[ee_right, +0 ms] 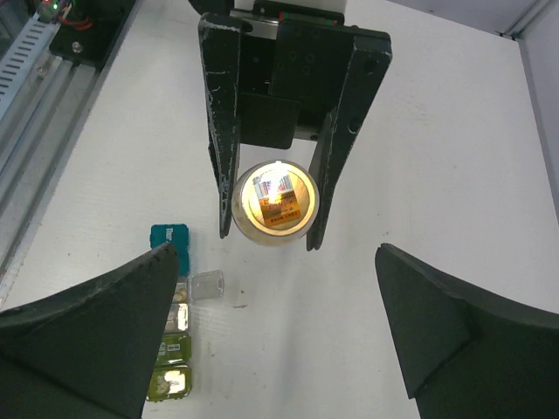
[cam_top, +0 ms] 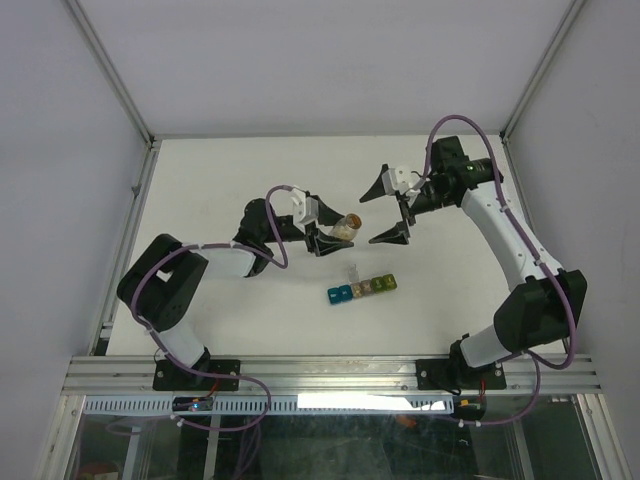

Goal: Sort the pills into containers

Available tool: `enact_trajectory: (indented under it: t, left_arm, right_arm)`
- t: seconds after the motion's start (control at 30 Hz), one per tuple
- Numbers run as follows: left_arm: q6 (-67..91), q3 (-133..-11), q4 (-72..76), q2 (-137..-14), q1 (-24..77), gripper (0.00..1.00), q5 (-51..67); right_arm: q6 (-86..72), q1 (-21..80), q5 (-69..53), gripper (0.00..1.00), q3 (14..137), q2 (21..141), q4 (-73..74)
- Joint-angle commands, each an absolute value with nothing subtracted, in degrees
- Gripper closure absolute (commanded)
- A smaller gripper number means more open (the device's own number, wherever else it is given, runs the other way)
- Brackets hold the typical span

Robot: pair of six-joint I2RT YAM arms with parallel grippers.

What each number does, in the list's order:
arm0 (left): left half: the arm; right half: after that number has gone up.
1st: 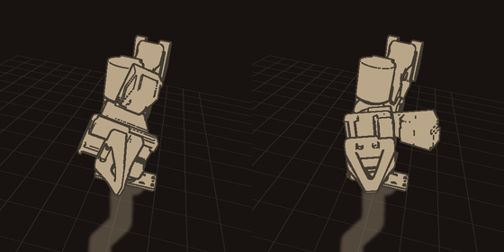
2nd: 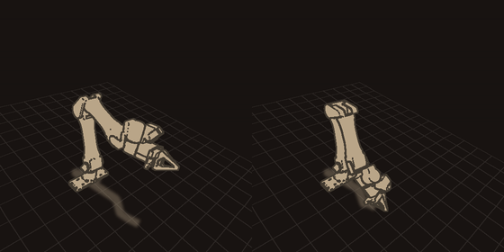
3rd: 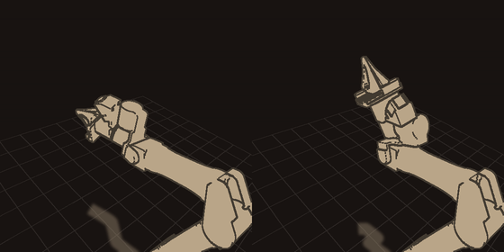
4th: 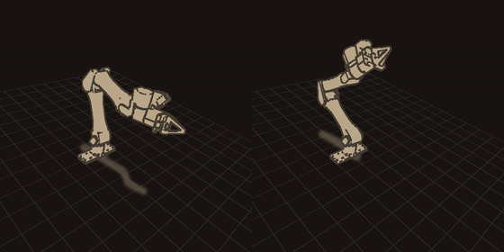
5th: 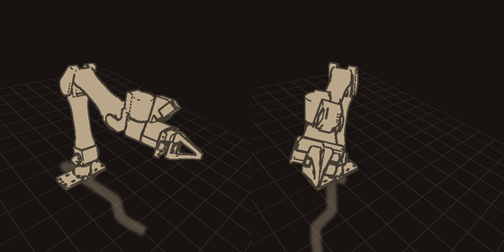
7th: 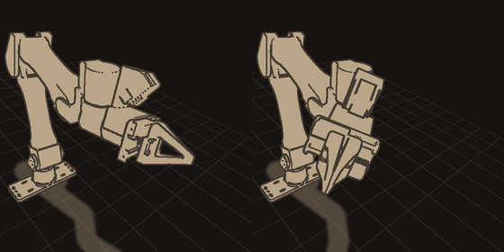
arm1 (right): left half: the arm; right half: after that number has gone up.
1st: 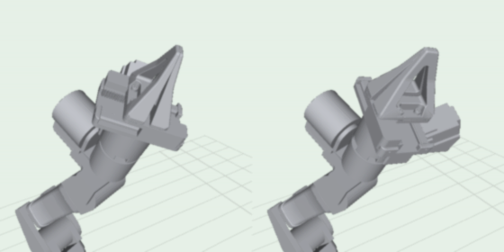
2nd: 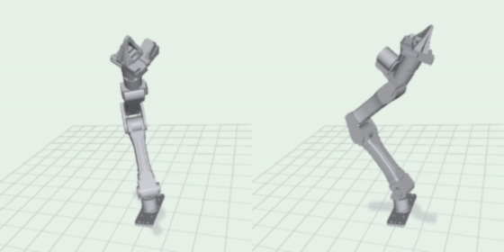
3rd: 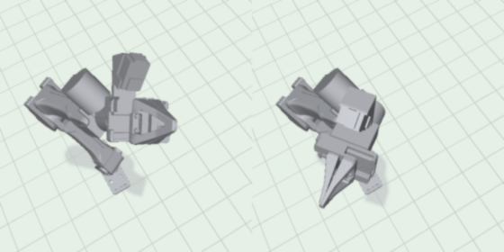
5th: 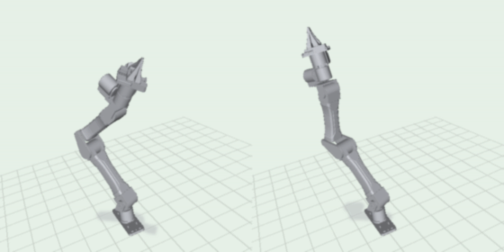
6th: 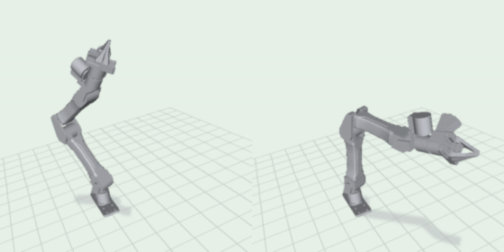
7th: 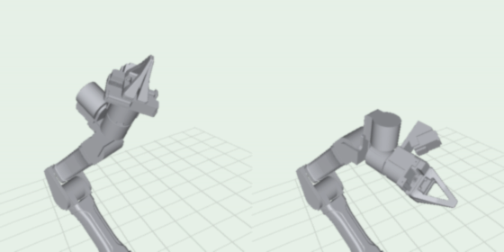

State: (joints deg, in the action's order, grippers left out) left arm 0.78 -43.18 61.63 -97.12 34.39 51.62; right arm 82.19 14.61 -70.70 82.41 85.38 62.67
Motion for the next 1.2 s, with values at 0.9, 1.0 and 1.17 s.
enact_trajectory:
  t: [0.9, 1.0, 1.17]
  left_arm:
    - [1.1, -47.6, 59.0, -99.0, 34.3, 1.00, 59.5]
    - [1.0, -47.7, 59.1, -98.9, 34.3, 1.00, 59.5]
    - [1.1, -47.6, 59.2, -98.8, 34.2, 1.00, 59.5]
  right_arm:
    - [73.5, 22.0, -64.2, 0.39, 81.6, 86.6, 57.2]
    - [73.1, 22.1, -64.0, 0.42, 81.5, 86.7, 57.1]
    - [72.6, 22.1, -63.9, 0.52, 81.5, 86.8, 57.0]
